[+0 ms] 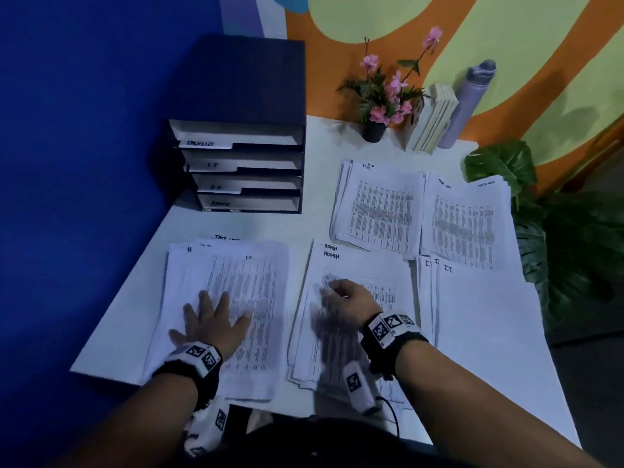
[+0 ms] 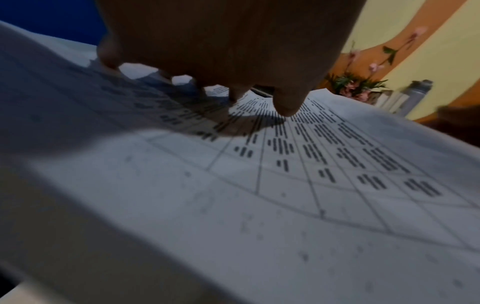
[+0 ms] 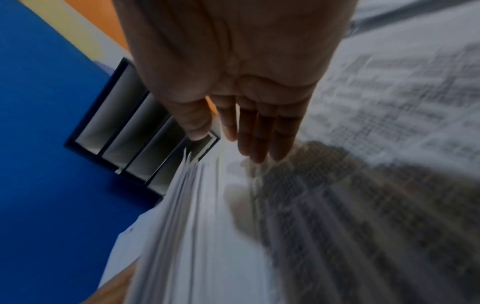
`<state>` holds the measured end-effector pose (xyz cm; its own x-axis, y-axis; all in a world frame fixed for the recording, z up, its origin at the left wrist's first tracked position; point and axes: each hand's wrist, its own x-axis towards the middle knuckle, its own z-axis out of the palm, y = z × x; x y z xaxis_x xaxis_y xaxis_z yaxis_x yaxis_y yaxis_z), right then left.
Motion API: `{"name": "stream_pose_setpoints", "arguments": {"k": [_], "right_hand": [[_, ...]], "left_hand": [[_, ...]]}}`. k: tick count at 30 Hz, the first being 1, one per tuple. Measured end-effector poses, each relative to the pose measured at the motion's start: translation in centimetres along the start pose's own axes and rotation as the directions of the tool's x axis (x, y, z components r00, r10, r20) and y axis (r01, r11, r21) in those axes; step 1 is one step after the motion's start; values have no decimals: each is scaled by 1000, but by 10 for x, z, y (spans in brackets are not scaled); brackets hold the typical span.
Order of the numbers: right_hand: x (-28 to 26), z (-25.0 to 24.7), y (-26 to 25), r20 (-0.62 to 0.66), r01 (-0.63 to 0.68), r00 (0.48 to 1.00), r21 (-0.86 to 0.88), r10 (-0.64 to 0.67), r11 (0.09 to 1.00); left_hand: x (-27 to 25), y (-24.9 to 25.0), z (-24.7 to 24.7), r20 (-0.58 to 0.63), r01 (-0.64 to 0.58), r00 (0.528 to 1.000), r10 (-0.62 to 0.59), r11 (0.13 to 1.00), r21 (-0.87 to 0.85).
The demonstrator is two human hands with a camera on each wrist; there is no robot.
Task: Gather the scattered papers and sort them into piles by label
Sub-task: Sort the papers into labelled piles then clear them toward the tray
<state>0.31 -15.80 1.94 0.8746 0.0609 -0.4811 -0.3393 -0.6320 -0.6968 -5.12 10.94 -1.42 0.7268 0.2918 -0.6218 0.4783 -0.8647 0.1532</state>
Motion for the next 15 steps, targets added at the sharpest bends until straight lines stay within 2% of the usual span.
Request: {"name": "stream_pose_setpoints", "arguments": {"k": [3,5,7,9,11,13,15], "right_hand": [[4,32,-10,151,-77,986,57,67,995],[5,49,-12,195,-103,978,122,78,987],[5,62,-13,179,-77,983,161,47,984],[5,69,-14,91,-66,994,145,53,987],[5,70,-17,22,-75,997,147,72,986],[7,68,-17,5,-101,995,217,102,971],[7,63,-18,-8,-115,992,272,122,955]], "left_hand": [[-9,0,5,28,-86,996,84,995,53],[-13,0,7,24,-147,989,146,987,68],[-17,-1,7,-5,-217,976,218,975,38],[-16,-5,4,-80,-253,965,250,967,-33],[-6,-13,-1,-182,-214,966,185,965,-150],[5,-25,-9,-251,-143,965,80,959,-244],[12,-32,-16,-295,-137,955,29,927,-349]]}}
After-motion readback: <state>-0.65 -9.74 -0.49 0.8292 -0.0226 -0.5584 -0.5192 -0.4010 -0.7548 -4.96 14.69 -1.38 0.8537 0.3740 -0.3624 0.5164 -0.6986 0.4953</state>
